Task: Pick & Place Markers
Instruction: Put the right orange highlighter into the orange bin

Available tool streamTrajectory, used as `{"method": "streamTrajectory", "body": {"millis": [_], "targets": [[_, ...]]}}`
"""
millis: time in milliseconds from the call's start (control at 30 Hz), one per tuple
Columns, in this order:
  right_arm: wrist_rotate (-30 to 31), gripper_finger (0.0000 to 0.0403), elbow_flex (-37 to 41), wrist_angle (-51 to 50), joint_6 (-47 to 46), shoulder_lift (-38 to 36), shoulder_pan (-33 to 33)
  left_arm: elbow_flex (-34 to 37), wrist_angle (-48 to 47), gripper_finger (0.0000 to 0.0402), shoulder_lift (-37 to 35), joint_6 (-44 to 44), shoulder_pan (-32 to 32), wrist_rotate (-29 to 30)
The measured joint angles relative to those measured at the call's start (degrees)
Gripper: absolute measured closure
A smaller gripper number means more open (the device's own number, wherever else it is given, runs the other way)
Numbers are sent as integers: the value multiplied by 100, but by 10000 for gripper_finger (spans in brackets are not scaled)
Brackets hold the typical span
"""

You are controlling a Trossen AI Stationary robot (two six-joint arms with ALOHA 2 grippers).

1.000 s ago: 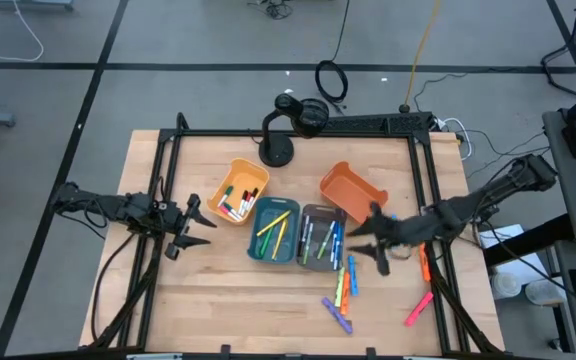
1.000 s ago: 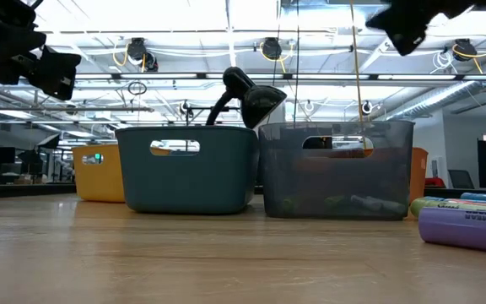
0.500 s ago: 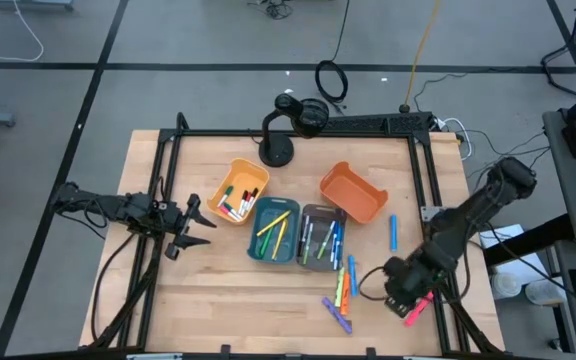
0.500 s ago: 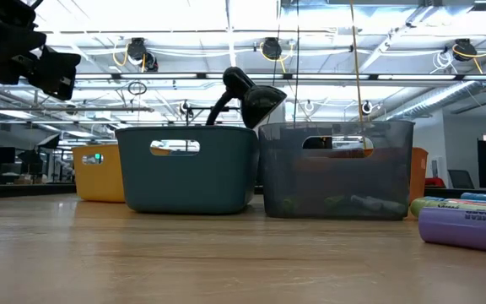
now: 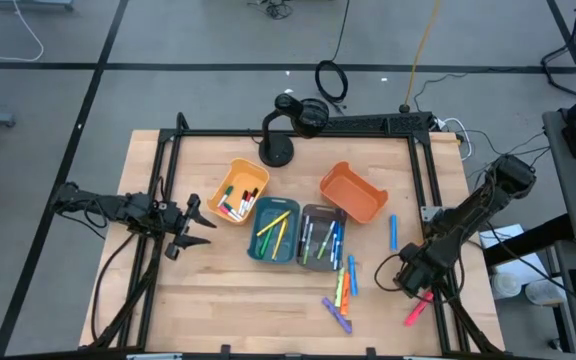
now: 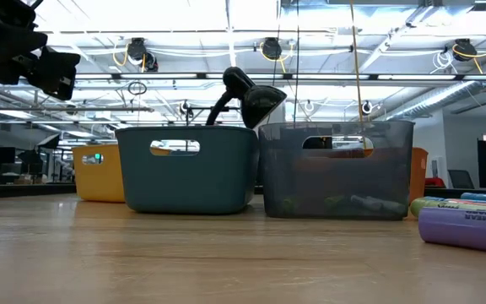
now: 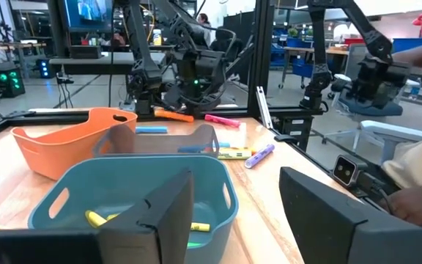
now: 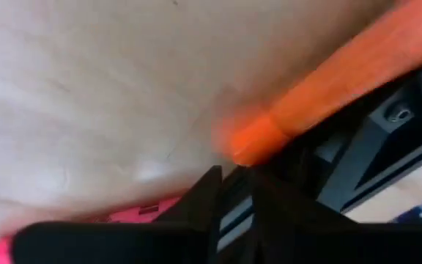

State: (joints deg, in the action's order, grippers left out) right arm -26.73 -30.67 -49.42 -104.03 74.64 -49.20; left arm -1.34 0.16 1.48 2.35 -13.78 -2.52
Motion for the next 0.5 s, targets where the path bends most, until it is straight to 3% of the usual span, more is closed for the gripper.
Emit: {"method": "streamTrajectory", "body": {"millis": [167, 367, 500], "targets": [[622, 396, 46, 66, 61, -70, 174, 0, 2, 195, 1, 0, 0, 2], [853, 388, -48, 192, 387, -251, 425, 0, -2, 185, 1, 0, 0, 4], [1755, 399, -459, -125, 862, -426, 403, 0, -15, 181, 1, 0, 0, 7]]}}
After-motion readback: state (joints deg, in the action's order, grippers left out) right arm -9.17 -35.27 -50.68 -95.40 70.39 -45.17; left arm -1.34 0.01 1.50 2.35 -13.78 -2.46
